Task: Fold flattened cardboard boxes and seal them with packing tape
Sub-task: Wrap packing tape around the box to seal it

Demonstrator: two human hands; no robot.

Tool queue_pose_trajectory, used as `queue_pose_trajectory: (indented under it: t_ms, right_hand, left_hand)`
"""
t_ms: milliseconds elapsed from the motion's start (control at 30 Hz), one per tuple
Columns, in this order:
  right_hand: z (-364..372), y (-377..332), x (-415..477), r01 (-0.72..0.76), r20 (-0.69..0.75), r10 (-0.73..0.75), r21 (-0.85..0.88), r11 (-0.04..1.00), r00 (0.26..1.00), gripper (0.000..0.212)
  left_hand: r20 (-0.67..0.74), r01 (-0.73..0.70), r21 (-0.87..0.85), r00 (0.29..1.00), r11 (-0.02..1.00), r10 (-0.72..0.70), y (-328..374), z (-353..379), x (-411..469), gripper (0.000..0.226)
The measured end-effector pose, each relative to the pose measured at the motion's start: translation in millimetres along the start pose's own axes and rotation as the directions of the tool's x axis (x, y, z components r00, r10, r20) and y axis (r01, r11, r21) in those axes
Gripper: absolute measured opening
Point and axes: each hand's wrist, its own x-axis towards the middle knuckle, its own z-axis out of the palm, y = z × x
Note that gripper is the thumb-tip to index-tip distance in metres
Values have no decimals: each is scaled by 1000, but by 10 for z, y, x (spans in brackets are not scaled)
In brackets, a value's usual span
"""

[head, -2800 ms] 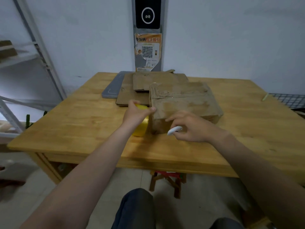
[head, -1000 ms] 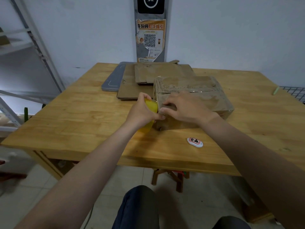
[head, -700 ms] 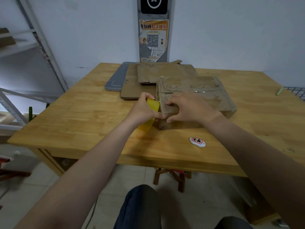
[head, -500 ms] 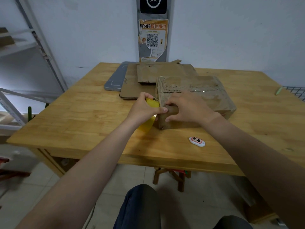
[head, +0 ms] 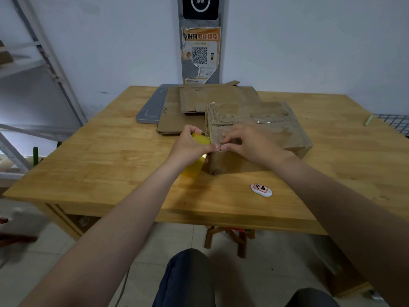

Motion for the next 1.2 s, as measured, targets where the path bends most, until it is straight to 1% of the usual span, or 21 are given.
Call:
queue_pose_trajectory:
  t_ms: [67, 133, 233, 333, 433, 467, 567, 600, 667, 767, 833, 933, 1000, 1067, 1133, 1200]
  right_hand:
    - [9, 19, -13, -21, -1, 21, 6, 1000, 1000, 23]
    - [13, 22, -13, -27, 6, 27, -13, 1000, 1000, 21]
    - [49, -73, 1, -11, -21, 9, -123, 992, 1000, 13]
    - [63, -123, 15, -34, -70, 26, -103, 994, 997, 22]
    - [37, -117, -12, -43, -80, 36, -89, 995, 996, 21]
    - [40, -148, -21, -48, -73, 39, -123, 991, 997, 26]
    - [102, -313, 21, -111, -16, 111, -279, 954, 994, 68]
    - [132, -356, 42, -122, -1, 128, -320, 939, 992, 76]
    - [189, -352, 46, -76, 33, 99, -417, 906, 995, 79]
    - [172, -277, -4, 25, 100, 27, -483, 875, 995, 69]
    - [152, -271, 7, 53, 126, 7, -466, 883, 992, 64]
    - [141, -277, 10, 74, 94, -43, -363, 929, 995, 52]
    - [148, -237, -43, 94, -4, -98, -237, 967, 995, 35]
    - [129, -209, -122, 86, -102, -99, -125, 988, 990, 20]
    - [90, -249, -180, 55, -99, -63, -79, 995, 993, 18]
    - [46, -300, -200, 16, -63, -19, -55, 998, 998, 23]
  left_hand:
    - [19, -3, -24, 1000, 1000, 3, -7, -43, -21, 61]
    - [71, 21, -102, 997, 995, -14, -36, -103, -13, 58]
    - [133, 87, -208, 989, 974, -60, -65, -208, -16, 48]
    - [105, 141, -279, 988, 950, -115, -99, -292, -28, 40]
    - [75, 162, -336, 987, 928, -145, -192, -366, -28, 38]
    - [68, 163, -344, 987, 925, -148, -220, -386, -30, 38]
    - [62, 149, -360, 989, 921, -136, -252, -414, -52, 39]
    - [66, 145, -359, 989, 922, -130, -257, -412, -52, 40]
    - [68, 141, -349, 990, 926, -125, -276, -408, -48, 41]
    - [63, 140, -332, 990, 933, -126, -298, -423, -36, 41]
    - [49, 129, -321, 992, 938, -120, -309, -427, -27, 40]
    - [30, 120, -302, 993, 946, -116, -330, -405, -17, 38]
    - [-9, 95, -261, 995, 961, -101, -346, -399, -23, 37]
    - [-50, 66, -213, 996, 975, -78, -333, -407, -79, 36]
    - [-69, 40, -179, 996, 983, -53, -321, -409, -154, 35]
    - [-70, 34, -179, 996, 983, -47, -296, -404, -253, 32]
